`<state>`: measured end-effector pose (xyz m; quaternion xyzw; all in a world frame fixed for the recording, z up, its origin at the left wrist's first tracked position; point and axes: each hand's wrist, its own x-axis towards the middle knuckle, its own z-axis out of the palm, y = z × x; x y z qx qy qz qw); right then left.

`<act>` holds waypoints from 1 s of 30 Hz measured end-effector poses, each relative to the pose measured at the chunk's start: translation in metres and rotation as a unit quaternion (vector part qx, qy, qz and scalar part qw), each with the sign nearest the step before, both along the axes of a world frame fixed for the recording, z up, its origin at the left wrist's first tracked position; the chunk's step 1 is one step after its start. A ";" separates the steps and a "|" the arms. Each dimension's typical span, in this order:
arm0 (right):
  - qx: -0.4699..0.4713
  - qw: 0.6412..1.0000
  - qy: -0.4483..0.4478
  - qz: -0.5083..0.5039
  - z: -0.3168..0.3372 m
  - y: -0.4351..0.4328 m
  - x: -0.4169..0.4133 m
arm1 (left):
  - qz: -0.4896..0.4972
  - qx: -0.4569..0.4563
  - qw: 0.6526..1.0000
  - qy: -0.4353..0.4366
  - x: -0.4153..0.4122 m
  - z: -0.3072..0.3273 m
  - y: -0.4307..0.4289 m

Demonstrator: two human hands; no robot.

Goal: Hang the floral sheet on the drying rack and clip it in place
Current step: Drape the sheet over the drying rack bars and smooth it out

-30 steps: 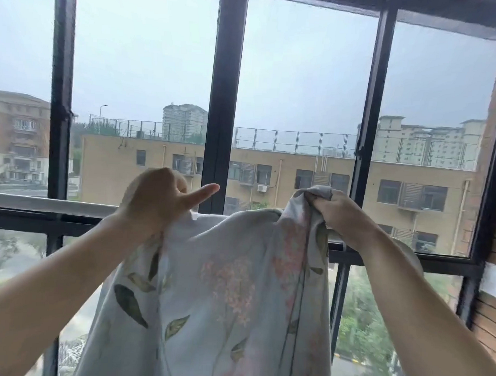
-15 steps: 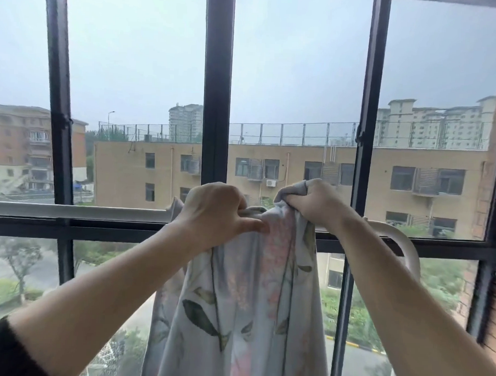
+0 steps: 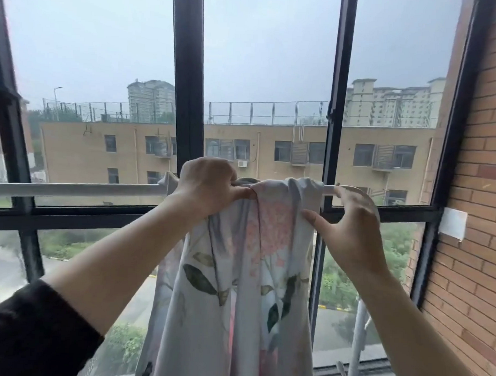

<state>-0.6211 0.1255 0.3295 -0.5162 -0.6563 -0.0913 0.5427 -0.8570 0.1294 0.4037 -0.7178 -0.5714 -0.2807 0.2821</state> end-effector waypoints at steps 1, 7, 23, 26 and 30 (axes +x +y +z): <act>-0.020 0.999 0.024 0.020 -0.014 -0.007 0.001 | -0.002 -0.001 1.000 0.001 -0.002 0.000 0.000; -0.187 0.976 0.071 0.086 -0.107 -0.045 -0.013 | -0.021 0.001 1.000 0.000 -0.007 0.000 -0.001; -0.252 0.920 0.200 0.225 -0.104 -0.073 -0.036 | -0.010 -0.007 1.000 0.013 -0.014 0.001 -0.015; -0.168 0.933 0.182 0.261 -0.053 -0.078 -0.033 | -0.009 -0.024 1.000 0.006 -0.017 0.004 -0.016; -0.082 0.940 0.177 0.281 0.013 -0.065 -0.033 | -0.003 -0.042 0.999 -0.030 -0.022 0.009 -0.017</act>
